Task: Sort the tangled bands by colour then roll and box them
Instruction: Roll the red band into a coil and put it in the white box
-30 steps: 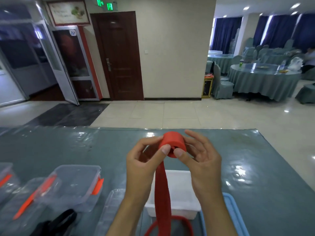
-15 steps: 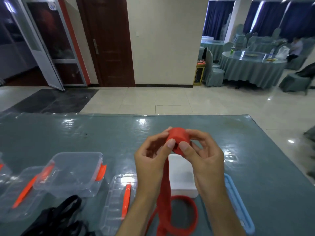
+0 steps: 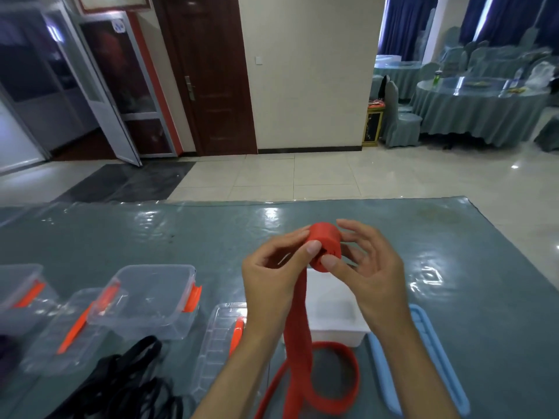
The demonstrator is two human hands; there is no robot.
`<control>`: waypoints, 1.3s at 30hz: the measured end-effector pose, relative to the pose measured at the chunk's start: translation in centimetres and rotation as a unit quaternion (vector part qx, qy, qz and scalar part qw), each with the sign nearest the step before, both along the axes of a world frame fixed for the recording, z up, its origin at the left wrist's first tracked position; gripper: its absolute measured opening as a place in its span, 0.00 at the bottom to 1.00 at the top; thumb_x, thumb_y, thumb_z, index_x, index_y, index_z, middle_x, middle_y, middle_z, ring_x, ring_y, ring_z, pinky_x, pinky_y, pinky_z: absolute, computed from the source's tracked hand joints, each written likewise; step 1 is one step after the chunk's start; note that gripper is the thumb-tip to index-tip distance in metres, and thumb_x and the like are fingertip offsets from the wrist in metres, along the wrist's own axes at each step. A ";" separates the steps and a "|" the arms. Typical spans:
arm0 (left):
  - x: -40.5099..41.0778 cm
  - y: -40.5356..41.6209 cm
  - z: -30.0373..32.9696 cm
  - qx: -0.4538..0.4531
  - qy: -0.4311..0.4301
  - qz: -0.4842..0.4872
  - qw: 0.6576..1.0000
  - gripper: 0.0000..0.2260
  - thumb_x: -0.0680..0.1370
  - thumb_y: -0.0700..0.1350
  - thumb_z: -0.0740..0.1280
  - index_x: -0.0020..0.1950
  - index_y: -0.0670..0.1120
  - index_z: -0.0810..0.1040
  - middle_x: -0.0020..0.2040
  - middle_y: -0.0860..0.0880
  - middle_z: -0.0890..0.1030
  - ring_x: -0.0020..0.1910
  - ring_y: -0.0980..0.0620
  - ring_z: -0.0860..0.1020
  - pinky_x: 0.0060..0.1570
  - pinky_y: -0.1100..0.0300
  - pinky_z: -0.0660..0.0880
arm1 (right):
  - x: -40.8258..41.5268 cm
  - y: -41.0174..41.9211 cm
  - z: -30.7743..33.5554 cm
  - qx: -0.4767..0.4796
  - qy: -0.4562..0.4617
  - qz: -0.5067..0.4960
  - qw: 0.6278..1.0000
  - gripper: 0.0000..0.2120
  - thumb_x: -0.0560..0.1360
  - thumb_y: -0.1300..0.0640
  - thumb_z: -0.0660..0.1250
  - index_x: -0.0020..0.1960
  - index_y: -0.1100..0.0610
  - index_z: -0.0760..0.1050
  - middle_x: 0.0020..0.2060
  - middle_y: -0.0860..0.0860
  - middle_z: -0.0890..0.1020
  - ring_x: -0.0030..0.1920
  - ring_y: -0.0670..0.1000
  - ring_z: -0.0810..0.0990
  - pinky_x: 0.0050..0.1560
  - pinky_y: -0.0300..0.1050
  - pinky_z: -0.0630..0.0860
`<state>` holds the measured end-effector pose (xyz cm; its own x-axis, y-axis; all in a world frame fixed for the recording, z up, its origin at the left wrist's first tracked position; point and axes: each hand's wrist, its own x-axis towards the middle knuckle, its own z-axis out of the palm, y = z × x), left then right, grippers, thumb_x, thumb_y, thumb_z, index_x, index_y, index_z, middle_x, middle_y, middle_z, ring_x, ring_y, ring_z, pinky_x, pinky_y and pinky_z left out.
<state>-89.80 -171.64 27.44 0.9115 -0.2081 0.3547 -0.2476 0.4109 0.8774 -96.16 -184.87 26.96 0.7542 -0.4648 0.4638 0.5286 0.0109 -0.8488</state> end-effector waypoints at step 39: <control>-0.1 -1.4 8.7 0.027 -0.143 -0.006 0.989 0.14 0.73 0.53 0.79 0.59 0.56 0.87 0.55 0.52 0.88 0.58 0.51 0.86 0.55 0.62 0.82 | -0.4 -2.3 7.1 -0.046 -0.059 -0.062 0.995 0.12 0.66 0.47 0.81 0.43 0.42 0.79 0.54 0.49 0.88 0.58 0.53 0.87 0.57 0.51 0.85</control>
